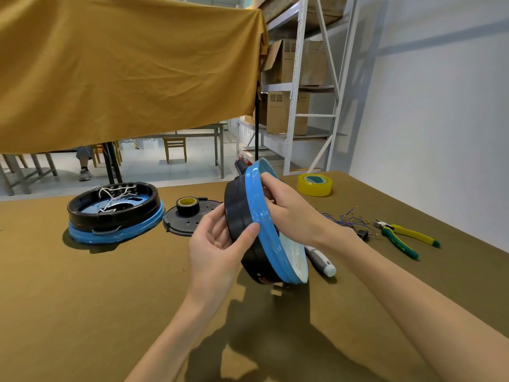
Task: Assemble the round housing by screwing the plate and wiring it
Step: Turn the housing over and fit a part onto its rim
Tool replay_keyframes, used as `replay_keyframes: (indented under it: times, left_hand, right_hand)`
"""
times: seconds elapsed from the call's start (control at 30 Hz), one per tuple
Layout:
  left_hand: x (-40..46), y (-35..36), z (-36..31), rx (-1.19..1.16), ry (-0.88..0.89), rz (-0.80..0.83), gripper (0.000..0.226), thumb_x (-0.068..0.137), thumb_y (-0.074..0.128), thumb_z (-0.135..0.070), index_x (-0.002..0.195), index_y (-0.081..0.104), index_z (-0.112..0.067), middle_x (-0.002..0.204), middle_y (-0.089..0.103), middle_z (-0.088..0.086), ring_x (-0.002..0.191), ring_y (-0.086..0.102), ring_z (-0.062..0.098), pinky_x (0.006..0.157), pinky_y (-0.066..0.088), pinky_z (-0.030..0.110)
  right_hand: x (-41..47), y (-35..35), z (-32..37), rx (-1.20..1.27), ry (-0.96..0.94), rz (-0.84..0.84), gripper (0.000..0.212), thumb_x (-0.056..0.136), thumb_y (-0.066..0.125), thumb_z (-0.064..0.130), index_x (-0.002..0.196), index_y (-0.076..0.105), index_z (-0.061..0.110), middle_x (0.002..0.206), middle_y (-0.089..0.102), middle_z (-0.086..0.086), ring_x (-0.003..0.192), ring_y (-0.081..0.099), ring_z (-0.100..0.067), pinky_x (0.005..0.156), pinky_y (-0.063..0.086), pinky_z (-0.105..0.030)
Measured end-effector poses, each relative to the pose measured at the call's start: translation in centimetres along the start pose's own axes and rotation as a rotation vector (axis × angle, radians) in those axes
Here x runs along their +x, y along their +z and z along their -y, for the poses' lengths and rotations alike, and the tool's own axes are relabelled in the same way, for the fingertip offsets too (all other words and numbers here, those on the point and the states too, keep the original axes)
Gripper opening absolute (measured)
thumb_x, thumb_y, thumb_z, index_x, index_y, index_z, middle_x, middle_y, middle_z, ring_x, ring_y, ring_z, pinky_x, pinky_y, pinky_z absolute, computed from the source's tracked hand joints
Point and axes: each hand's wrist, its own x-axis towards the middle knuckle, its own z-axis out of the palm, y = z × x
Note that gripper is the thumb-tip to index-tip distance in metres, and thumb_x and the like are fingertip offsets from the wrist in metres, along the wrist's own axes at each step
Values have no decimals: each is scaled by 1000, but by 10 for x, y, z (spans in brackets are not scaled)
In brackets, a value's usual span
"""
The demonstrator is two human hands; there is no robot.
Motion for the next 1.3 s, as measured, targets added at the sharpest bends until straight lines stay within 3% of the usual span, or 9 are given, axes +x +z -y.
replay_keyframes:
  times: [0.23, 0.3, 0.43, 0.63, 0.83, 1.0, 1.07, 1.17, 1.3]
  left_hand:
    - [10, -16, -2, -10, -141, 36, 76, 76, 81, -25, 145, 52, -15, 122, 74, -7, 113, 70, 8, 85, 58, 20]
    - [15, -24, -2, -30, -206, 102, 69, 80, 78, -24, 144, 53, -14, 124, 74, -3, 116, 69, 13, 91, 58, 24]
    - [22, -36, 4, -118, -333, 171, 55, 89, 72, -21, 140, 55, -10, 124, 74, 5, 118, 69, 19, 94, 57, 28]
    - [29, -48, 15, -318, -607, 148, 29, 96, 66, -12, 124, 62, -6, 120, 75, 13, 112, 72, 24, 82, 62, 32]
    - [36, -74, 15, 50, -859, 148, 26, 101, 61, -20, 116, 69, 0, 103, 77, 19, 94, 77, 27, 67, 64, 31]
    - [26, -79, 28, 133, -1085, 177, 26, 102, 59, -14, 116, 65, 7, 98, 76, 26, 82, 78, 28, 65, 65, 33]
    - [23, -74, 34, 126, -1100, 181, 28, 103, 57, -16, 117, 65, 7, 98, 76, 25, 81, 78, 27, 62, 64, 31]
    - [20, -64, 41, 94, -1089, 170, 38, 106, 53, -26, 122, 60, 8, 96, 77, 25, 84, 78, 28, 61, 64, 32]
    - [21, -63, 42, -33, -1160, 220, 81, 93, 53, -69, 115, 55, 8, 108, 74, 28, 98, 76, 35, 74, 65, 40]
  right_hand:
    - [25, 3, 10, -163, 108, 98, 11, 105, 49, 25, 106, 58, 19, 87, 61, 6, 76, 56, -9, 70, 50, -29]
    - [34, 4, 13, -220, 151, 146, 11, 104, 49, 25, 108, 59, 23, 93, 64, 2, 85, 63, -21, 72, 54, -33]
    - [48, 13, 14, -334, 243, 227, 13, 102, 48, 23, 109, 59, 22, 95, 64, -2, 81, 66, -20, 65, 60, -31]
    - [51, 27, 11, -435, 331, 377, 14, 100, 43, 13, 101, 56, 17, 95, 64, -10, 70, 65, -21, 55, 53, -27]
    - [43, 62, 13, -526, 300, 476, 16, 95, 49, 17, 102, 64, 16, 90, 69, -7, 76, 66, -19, 58, 50, -31]
    - [23, 78, -7, -586, 283, 533, 17, 99, 51, 23, 106, 63, 14, 103, 67, -8, 93, 62, -27, 81, 55, -43]
    - [15, 77, -16, -584, 283, 482, 23, 100, 53, 27, 104, 65, 7, 98, 69, -11, 89, 63, -29, 80, 56, -47]
    - [4, 67, -28, -472, 244, 384, 18, 99, 60, 33, 106, 65, 17, 91, 66, 3, 82, 60, -11, 68, 49, -30]
    - [-9, 62, -38, -345, 98, 306, 8, 95, 68, 21, 98, 75, 20, 85, 68, 10, 79, 59, -4, 66, 45, -16]
